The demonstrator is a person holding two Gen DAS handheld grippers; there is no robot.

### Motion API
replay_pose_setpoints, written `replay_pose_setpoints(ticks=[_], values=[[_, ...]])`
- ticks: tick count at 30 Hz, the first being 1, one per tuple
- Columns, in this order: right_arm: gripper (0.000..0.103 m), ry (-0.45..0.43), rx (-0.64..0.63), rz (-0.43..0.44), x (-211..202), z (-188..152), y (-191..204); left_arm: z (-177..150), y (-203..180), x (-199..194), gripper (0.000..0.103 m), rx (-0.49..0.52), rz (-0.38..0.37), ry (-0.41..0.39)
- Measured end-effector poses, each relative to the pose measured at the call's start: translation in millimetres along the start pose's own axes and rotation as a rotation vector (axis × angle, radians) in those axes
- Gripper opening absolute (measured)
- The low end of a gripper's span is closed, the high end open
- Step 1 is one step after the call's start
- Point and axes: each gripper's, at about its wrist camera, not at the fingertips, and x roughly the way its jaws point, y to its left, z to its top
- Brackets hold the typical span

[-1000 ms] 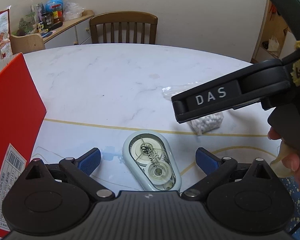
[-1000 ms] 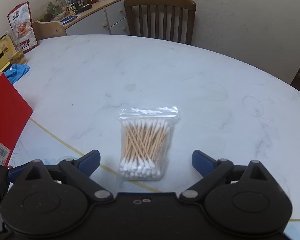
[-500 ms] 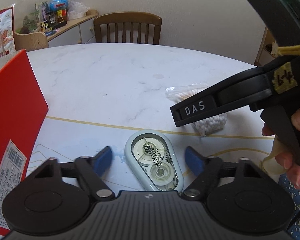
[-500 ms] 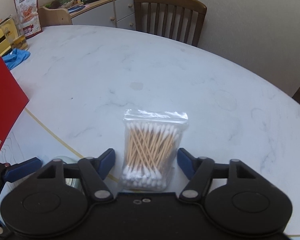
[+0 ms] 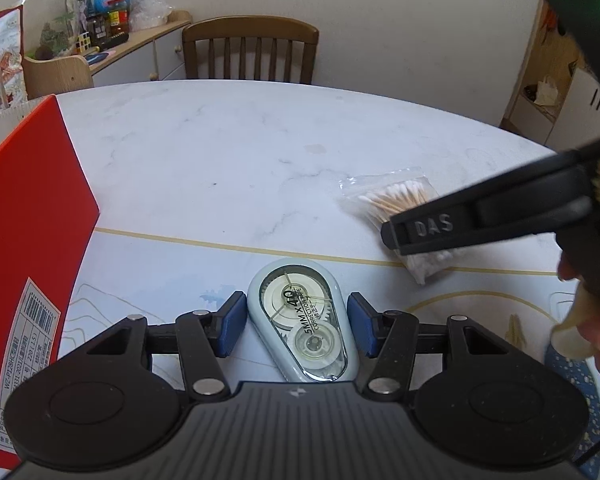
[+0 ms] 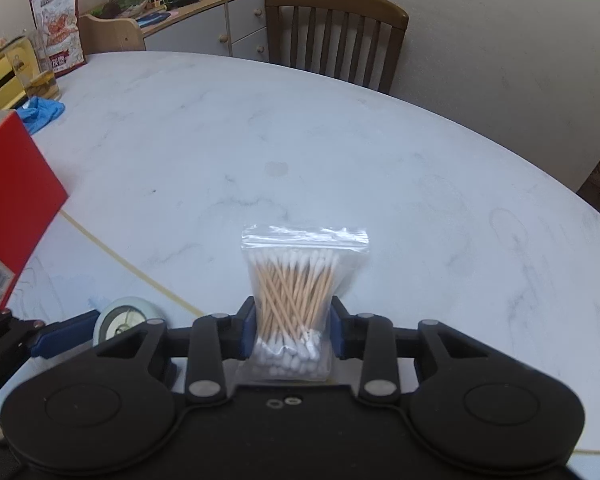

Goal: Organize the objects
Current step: 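Carry the cotton swab bag and tape dispenser into the red box and open both grippers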

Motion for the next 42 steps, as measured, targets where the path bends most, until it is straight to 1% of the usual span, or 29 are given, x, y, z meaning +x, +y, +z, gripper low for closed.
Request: replay_pose_setpoints(ticks=[6, 13, 18, 22, 26, 28, 30, 36, 42], values=[[0.034, 0.004, 0.001, 0.011, -24.4, -15.9, 2.5, 0.4, 2.3, -18.1, 0.055, 0.027, -0.057, -0.010], [0.034, -0.008, 0.029, 0.033, -63.0, -28.6, 9.6, -1.2, 10.7, -48.3, 0.055, 0.028, -0.115, 0.024], [0.034, -0.031, 0.040, 0.035, -90.7, -32.8, 21.5, 1.6, 23.1, -77.3, 0.055, 0.031, -0.161, 0.013], [0.034, -0.046, 0.067, 0.027, -109.9, -36.6, 33.0, 4.6, 37.6, -98.9, 0.055, 0.048, -0.172, 0.005], [0.034, -0.065, 0.054, 0.016, -128.7, -38.7, 53.2, 7.8, 57.8, -116.4, 0.055, 0.039, -0.179, 0.023], [0.034, -0.081, 0.022, -0.001, -137.5, -38.7, 68.5, 8.3, 69.6, -124.9, 0.055, 0.028, -0.194, 0.032], [0.034, -0.096, -0.006, -0.012, -145.2, -38.4, 84.4, 8.2, 80.5, -133.6, 0.055, 0.034, -0.195, 0.028], [0.034, -0.115, -0.018, 0.013, -161.2, -33.2, 127.1, 8.2, 120.5, -155.4, 0.055, 0.030, -0.205, 0.017], [0.034, -0.114, -0.023, 0.033, -162.9, -23.0, 166.6, 14.2, 171.6, -173.3, 0.055, 0.028, -0.219, -0.004]])
